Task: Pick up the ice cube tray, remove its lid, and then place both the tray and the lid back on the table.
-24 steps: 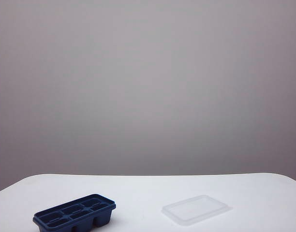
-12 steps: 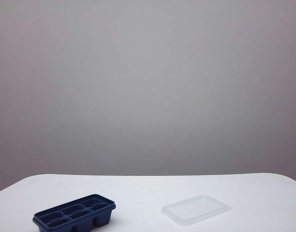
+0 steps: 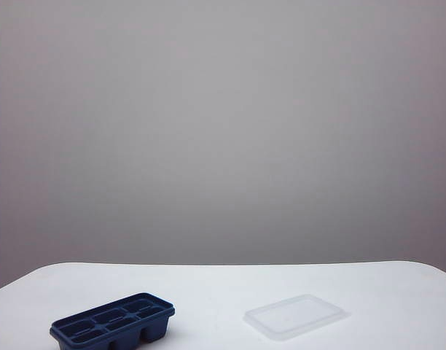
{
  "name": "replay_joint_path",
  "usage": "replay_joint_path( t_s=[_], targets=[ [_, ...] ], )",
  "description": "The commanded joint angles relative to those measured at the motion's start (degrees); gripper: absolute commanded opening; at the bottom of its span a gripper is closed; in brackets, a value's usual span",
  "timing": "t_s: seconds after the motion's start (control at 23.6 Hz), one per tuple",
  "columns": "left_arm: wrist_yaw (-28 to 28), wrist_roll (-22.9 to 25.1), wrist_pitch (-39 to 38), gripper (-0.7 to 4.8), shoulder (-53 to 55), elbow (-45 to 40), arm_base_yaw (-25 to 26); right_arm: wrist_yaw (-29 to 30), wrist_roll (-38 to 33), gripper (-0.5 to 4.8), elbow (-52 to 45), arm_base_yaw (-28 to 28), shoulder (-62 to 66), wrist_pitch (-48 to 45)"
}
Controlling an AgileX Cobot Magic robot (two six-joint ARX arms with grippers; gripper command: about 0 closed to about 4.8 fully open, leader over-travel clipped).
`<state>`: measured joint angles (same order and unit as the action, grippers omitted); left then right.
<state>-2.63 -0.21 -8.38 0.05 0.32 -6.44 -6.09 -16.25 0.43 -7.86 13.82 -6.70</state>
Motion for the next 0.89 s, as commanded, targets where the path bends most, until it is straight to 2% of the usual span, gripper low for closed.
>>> replay_joint_path(
  t_s=[0.04, 0.08, 0.21, 0.42, 0.51, 0.55, 0.59, 0.89],
  targets=[
    [2.5, -0.2, 0.3, 0.76, 0.0, 0.0, 0.1, 0.3, 0.2, -0.06, -0.4, -0.1, 0.0, 1.7],
    [4.4, 0.0, 0.3, 0.08, 0.0, 0.0, 0.0, 1.9, 0.1, -0.06, -0.4, -0.1, 0.0, 2.8],
    [6.9, 1.8, -0.3, 0.06, 0.0, 0.0, 0.0, 3.0, 0.2, -0.06, -0.4, -0.1, 0.0, 4.9],
    [7.0, 2.3, -1.8, -0.04, 0.0, 0.1, 0.0, 3.0, 0.2, -0.06, -0.4, -0.1, 0.0, 8.4],
    [8.0, 2.1, -1.8, 0.1, 0.0, 0.1, 0.0, 2.5, 0.2, -0.06, -0.4, -0.1, 0.0, 10.5],
    [9.6, 0.0, -1.7, 0.68, 0.0, 0.2, 0.0, 2.0, 0.2, -0.06, -0.4, -0.1, 0.0, 11.6],
    [10.7, -1.6, -1.6, 0.88, 0.0, 0.2, 0.0, 1.7, 0.2, -0.06, -0.4, -0.1, 0.0, 11.7],
    [10.8, -2.0, -1.6, 0.88, 0.0, 0.2, 0.0, 1.7, 0.2, -0.06, -0.4, 0.0, 0.0, 11.6]
  ],
)
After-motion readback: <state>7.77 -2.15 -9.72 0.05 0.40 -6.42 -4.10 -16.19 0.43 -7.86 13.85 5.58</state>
